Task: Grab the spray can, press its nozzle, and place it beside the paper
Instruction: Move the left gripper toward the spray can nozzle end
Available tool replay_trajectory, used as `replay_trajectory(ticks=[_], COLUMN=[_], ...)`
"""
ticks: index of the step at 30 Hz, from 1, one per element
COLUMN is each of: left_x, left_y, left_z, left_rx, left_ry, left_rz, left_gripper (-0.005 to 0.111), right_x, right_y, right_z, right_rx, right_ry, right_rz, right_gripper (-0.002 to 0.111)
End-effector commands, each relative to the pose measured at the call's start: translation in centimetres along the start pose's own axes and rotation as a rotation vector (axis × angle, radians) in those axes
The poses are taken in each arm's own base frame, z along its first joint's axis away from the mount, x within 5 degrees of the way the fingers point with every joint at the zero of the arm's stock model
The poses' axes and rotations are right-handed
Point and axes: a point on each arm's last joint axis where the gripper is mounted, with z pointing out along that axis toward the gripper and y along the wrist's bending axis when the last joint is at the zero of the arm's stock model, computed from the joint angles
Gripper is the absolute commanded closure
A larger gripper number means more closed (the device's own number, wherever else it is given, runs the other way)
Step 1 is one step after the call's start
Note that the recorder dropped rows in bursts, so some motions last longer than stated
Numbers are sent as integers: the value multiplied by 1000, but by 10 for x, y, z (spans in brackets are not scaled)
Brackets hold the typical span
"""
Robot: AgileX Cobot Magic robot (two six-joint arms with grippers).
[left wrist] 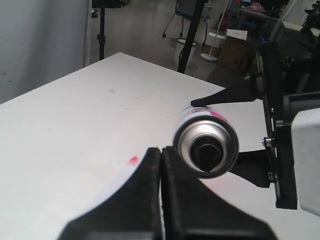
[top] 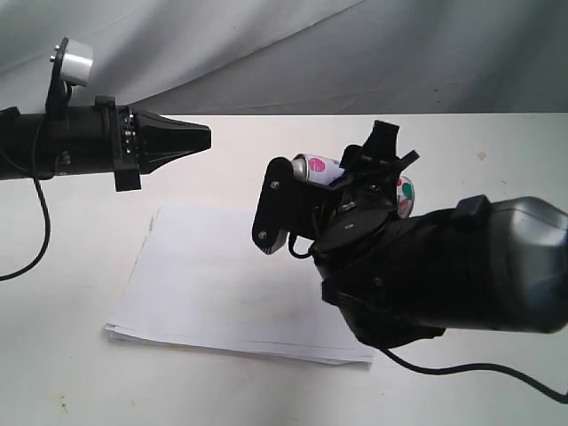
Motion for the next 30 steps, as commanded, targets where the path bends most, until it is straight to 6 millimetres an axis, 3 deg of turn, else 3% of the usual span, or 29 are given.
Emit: replay_trajectory(ticks=[1, 7, 13, 23, 30], left_x=[2, 12, 21, 18, 33], left_y=[-4, -20, -28, -14, -4], left_z=[1, 16, 37, 42, 53], left_rx=[45, 117, 76, 10, 117], left_ry=[47, 93, 173, 167, 160], left_rz=[39, 33, 50, 51, 17], left_gripper=[107, 107, 107, 107, 107], right_x=[1, 0, 0, 0, 0], right_y=[3, 6, 5, 5, 6], right_z=[5, 7, 7, 7, 7], right_rx=[33, 30, 32, 31, 29], right_ry=[31, 30, 31, 26, 28], right_rz=[-46, -57, -57, -59, -57], right_gripper=[108, 108, 108, 108, 108])
